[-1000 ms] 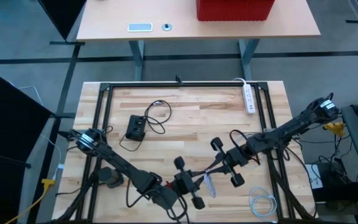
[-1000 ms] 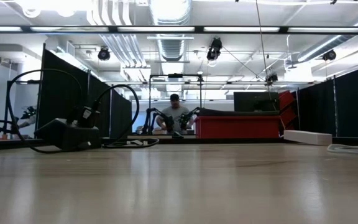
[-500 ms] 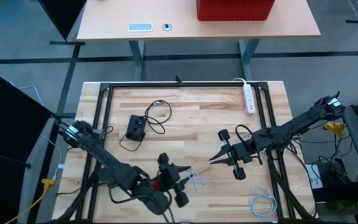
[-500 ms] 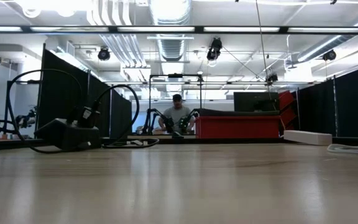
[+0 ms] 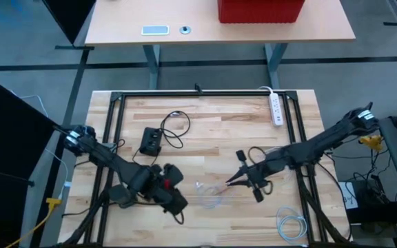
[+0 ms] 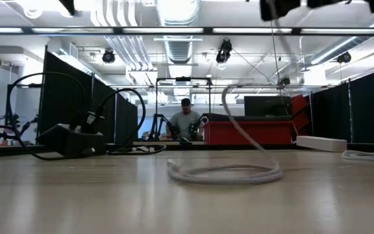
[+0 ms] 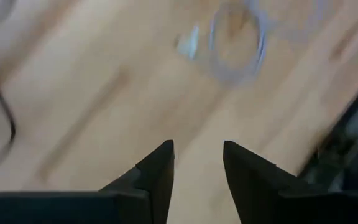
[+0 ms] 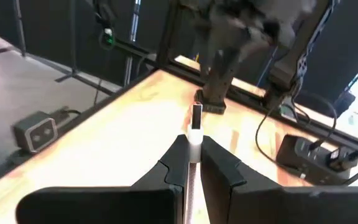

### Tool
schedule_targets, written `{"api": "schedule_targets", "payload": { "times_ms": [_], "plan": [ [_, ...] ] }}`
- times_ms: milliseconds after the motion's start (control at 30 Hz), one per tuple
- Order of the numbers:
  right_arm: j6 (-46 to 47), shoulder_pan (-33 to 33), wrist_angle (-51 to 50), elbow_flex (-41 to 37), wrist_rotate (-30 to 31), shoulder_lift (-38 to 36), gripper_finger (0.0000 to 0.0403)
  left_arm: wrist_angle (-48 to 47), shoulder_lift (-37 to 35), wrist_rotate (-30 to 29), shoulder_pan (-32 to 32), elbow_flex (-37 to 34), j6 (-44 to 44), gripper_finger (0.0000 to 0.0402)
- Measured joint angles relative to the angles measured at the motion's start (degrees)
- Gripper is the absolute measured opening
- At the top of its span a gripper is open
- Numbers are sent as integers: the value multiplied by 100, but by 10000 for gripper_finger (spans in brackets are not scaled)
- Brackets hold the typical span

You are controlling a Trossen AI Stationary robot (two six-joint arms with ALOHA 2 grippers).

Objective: Insert USB
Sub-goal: Insert bottom left white charger cable into the bottom black outlet extension

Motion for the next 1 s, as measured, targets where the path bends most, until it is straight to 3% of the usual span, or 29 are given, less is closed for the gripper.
{"api": "schedule_targets", "payload": {
  "times_ms": [200, 333, 600, 867, 1000],
  "plan": [
    [219, -195, 1092, -2, -7, 932, 14, -1099, -55, 1408, -99, 0, -652, 191],
    [237, -298, 1741, 0, -10, 1413, 14, -2019, -61, 2268, -351, 0, -593, 237],
    [398, -511, 2074, 194, -15, 2020, 14, -2058, -523, 2236, -1026, -196, -891, 294],
    [495, -534, 2087, 687, -59, 2561, 14, -2061, -1576, 2234, -1202, -1321, -969, 290],
    [686, -534, 2074, 802, -58, 2735, 14, -2060, -2013, 2531, -1194, -1861, -747, 289]
  ]
}}
